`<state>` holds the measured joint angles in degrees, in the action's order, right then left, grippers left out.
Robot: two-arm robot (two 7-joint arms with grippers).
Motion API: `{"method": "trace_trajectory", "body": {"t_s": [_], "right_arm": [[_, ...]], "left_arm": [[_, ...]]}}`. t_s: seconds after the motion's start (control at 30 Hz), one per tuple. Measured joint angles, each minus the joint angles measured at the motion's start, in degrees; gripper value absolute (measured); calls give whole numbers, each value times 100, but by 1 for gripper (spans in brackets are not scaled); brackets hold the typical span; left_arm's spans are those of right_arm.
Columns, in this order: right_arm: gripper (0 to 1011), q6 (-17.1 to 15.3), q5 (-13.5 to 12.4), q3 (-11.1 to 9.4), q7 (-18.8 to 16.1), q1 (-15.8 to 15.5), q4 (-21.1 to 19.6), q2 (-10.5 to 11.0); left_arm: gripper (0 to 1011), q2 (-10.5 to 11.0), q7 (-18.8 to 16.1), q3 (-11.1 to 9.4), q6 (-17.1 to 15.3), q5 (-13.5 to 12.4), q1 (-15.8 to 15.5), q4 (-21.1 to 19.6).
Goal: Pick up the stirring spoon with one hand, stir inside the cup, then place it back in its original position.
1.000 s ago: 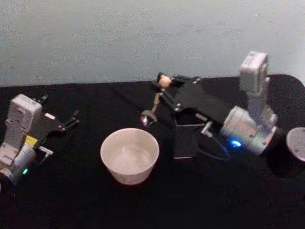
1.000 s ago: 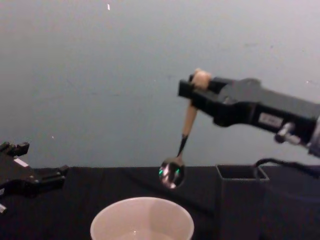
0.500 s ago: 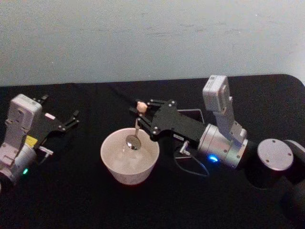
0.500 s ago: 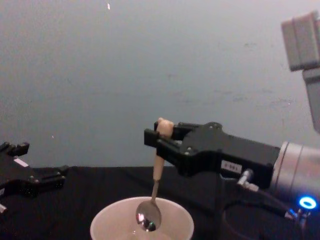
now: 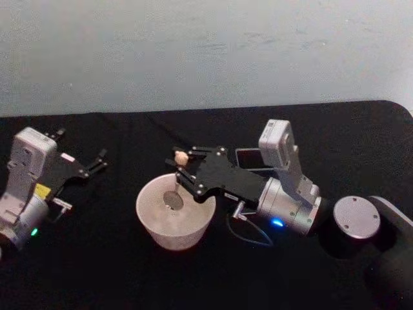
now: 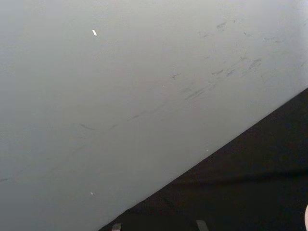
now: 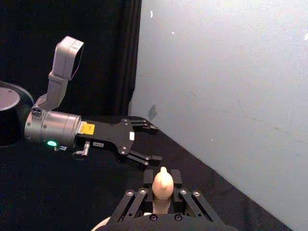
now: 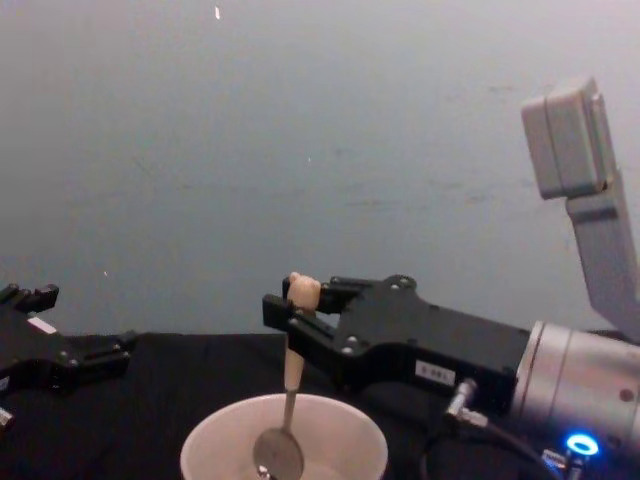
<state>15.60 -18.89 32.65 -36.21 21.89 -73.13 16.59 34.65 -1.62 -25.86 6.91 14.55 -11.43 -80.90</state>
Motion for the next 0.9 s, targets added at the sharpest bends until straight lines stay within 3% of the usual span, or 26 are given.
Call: {"method": "trace_trajectory", "body": {"t_s": [0.5,0.9], "right_arm": [[210,26,197,1,47,3,61,21],[211,-47,172,-176,33,-268,-320,371]], "left_arm": [[1001,0,0,0,0,0,0,0],[1001,0,0,0,0,0,0,0]]}}
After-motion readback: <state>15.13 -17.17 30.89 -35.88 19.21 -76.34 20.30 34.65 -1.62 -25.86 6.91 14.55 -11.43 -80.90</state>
